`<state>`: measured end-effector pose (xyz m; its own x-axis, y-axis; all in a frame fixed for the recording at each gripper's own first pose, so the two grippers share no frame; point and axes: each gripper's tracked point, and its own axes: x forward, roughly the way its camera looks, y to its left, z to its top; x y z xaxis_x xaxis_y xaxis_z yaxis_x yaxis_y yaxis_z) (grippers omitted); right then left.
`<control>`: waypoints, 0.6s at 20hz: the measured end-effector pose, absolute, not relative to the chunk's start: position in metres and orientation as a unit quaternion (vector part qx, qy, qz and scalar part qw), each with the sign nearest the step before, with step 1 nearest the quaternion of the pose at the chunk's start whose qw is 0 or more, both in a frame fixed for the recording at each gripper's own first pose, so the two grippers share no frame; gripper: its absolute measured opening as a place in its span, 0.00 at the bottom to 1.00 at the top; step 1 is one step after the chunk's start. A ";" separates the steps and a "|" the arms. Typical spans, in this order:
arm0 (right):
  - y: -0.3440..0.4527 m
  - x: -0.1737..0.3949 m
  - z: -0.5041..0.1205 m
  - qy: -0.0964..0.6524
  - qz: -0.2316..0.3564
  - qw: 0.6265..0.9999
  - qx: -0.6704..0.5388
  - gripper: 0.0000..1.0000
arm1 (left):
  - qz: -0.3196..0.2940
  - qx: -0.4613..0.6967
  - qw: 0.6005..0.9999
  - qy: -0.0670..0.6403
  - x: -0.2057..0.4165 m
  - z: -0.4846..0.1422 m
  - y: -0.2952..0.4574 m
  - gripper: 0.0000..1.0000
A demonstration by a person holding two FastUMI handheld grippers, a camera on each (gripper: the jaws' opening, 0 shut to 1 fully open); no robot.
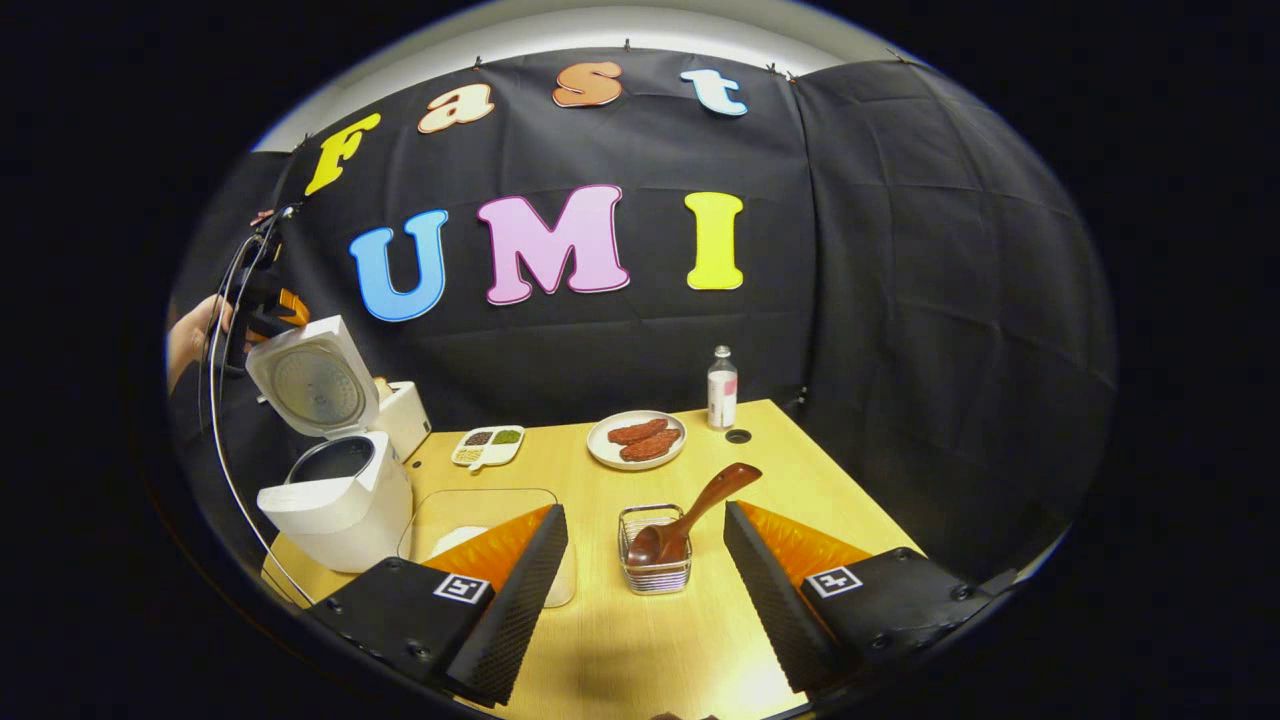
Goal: Close the left gripper, press the button to open the rice cooker; take a wooden spoon from the chopstick holder with the right hand, scoop a spoonful of rice and pour it into the rice cooker, then put the wooden spoon back into the chopstick holder.
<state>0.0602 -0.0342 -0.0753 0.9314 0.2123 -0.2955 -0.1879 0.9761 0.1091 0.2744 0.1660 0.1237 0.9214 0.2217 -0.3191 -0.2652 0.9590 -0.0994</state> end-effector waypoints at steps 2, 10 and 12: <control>-0.032 0.065 -0.080 0.162 0.128 0.978 0.019 0.99 | 0.124 -0.073 0.977 0.159 0.256 0.107 0.154 0.99; -0.021 0.079 -0.063 0.156 0.177 0.972 0.001 0.99 | 0.129 -0.051 0.976 0.168 0.196 0.042 0.109 0.98; -0.014 0.075 -0.061 0.151 0.187 0.971 -0.007 0.98 | 0.135 -0.039 0.977 0.160 0.193 0.031 0.104 0.96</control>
